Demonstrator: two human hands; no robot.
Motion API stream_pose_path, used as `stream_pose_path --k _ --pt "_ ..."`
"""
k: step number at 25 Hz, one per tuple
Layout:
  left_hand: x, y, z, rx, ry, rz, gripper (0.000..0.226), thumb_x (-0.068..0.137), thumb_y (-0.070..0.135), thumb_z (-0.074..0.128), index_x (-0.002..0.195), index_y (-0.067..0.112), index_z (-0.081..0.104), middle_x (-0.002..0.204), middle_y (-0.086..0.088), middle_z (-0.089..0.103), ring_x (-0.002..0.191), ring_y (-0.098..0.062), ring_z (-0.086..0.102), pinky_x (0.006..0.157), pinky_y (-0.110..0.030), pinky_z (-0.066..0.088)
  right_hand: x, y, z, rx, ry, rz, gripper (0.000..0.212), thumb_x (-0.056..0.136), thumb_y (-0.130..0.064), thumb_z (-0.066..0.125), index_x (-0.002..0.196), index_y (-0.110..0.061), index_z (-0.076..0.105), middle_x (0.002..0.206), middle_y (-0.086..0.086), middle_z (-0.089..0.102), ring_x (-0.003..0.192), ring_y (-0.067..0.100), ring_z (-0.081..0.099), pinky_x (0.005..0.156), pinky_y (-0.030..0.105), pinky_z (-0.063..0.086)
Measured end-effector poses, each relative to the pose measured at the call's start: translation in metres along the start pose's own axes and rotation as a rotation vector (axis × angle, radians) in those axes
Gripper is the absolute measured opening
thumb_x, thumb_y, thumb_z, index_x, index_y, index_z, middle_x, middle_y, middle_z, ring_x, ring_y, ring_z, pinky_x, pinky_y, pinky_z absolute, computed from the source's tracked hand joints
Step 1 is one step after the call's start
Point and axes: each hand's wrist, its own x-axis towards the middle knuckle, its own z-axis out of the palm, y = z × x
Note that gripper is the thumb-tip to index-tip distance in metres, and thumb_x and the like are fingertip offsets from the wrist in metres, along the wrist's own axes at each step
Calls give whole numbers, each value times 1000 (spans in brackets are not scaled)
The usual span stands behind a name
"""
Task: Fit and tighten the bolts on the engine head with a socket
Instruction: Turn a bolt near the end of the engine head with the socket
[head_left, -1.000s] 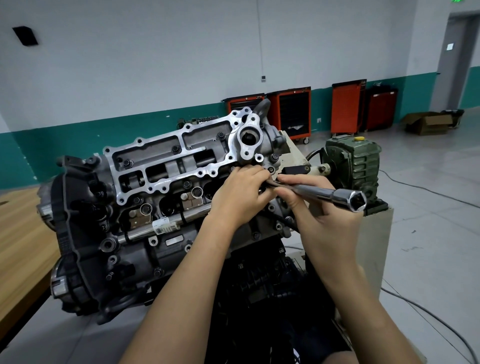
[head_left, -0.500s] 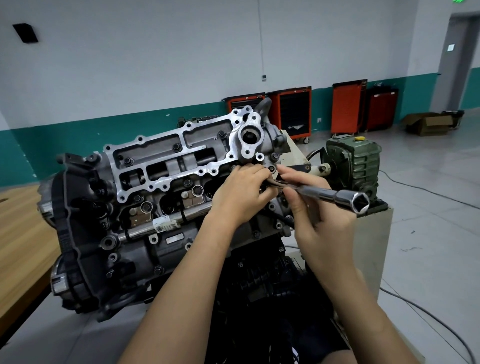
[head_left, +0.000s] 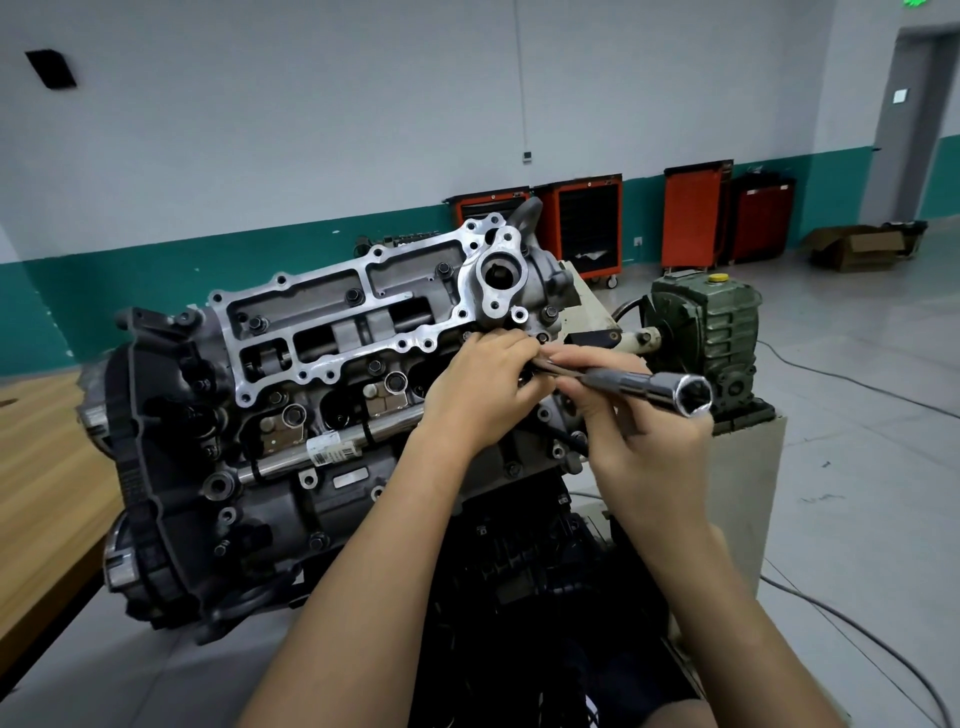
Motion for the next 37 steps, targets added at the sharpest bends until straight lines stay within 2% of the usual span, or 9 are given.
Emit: stream_pose_path --k 3,9,12,15,19,24,29,33,37 --pt "1 2 -1 3 0 1 48 78 42 29 99 13 62 102 2 63 100 -19 53 88 -30 35 2 0 0 60 89 80 16 81 -4 75 95 4 72 94 4 72 84 11 70 73 34 57" --pt "1 -1 1 -3 15 -2 28 88 32 46 101 13 62 104 1 62 102 -19 52 90 -30 35 -3 1 1 -2 1 -3 18 91 -2 57 104 7 68 108 9 70 98 20 68 84 35 55" --pt "0 0 1 7 29 6 24 89 29 49 103 13 62 104 2 62 102 -18 52 89 -28 33 2 5 -2 -40 62 -1 14 86 -4 68 94 6 72 96 9 73 88 18 71 75 36 57" --pt "1 0 1 5 25 12 19 88 28 51 94 13 59 100 0 61 99 -20 52 84 -27 30 0 0 -2 63 85 84 18 83 -9 73 96 2 72 95 2 71 90 7 68 79 31 56" --pt "1 1 1 2 17 -4 23 89 28 50 102 13 62 107 1 63 103 -19 52 90 -29 34 -4 1 2 40 -7 51 17 90 -4 61 104 3 68 105 5 70 100 15 67 86 37 55" --pt "1 0 2 -3 29 10 20 89 28 49 94 12 60 98 0 61 97 -20 52 84 -29 33 3 4 -1 19 80 66 18 84 -13 73 95 1 72 92 5 72 85 13 69 75 35 57" --pt "1 -1 3 -6 29 4 23 89 27 49 103 15 63 109 3 63 105 -18 52 93 -32 34 -2 1 3 50 -26 35 16 92 -5 59 104 2 67 105 4 69 99 17 67 84 40 55" --pt "1 0 2 -11 40 3 26 88 31 46 100 15 63 101 3 62 98 -17 52 87 -28 34 1 6 1 -10 56 11 16 86 -10 69 95 4 71 93 7 72 84 19 70 73 42 57" --pt "1 -1 2 -17 28 7 25 88 30 48 101 15 63 105 4 62 102 -17 52 87 -26 31 -3 3 2 89 19 82 17 89 -10 66 101 1 69 101 3 70 97 14 67 84 39 55"
